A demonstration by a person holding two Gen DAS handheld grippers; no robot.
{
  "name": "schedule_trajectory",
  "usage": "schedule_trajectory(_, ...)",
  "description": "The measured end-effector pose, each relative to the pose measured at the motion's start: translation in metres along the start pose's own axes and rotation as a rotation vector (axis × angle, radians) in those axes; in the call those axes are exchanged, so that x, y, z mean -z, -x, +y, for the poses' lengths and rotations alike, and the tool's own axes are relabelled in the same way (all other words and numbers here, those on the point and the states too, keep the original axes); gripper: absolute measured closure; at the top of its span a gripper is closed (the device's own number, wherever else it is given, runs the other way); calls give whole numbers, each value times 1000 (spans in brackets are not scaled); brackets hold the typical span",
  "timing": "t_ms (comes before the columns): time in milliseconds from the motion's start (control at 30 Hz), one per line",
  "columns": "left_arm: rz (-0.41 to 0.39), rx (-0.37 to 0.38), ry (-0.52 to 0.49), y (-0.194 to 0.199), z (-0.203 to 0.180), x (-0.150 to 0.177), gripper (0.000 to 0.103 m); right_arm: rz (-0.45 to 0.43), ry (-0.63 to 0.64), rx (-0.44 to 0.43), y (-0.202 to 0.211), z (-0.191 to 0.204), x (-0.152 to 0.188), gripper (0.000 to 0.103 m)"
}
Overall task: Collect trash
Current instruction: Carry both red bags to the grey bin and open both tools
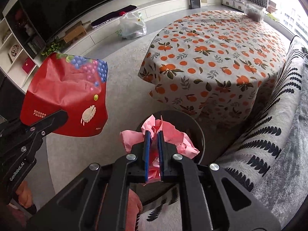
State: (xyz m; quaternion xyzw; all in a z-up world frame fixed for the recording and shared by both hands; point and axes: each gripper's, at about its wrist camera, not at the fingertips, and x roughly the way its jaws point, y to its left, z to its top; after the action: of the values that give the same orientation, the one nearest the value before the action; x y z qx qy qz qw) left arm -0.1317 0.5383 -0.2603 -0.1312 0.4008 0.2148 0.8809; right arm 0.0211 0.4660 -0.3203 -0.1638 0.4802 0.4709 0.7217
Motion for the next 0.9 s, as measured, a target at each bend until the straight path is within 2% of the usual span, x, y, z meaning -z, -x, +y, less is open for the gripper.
schedule_trajectory(67,5,1,1,-3,0,-1,102,10,-5,-10,-4,-1,0,93)
schedule_trajectory(233,18,6,0,-10,-1,-1,102,12,-14,-26,-7,-6,-1,77)
schedule_trajectory(533,42,28,-11,-23,-11,2,102,-20,5,18,18,-15,0,76)
schedule_trajectory(633,64,48,-13,-33,-18,5,102,-34,21,44,29,-15,2,71)
schedule_trajectory(900,126,91,-29,-64,-43,16,102,-55,37,90,47,-21,5,71)
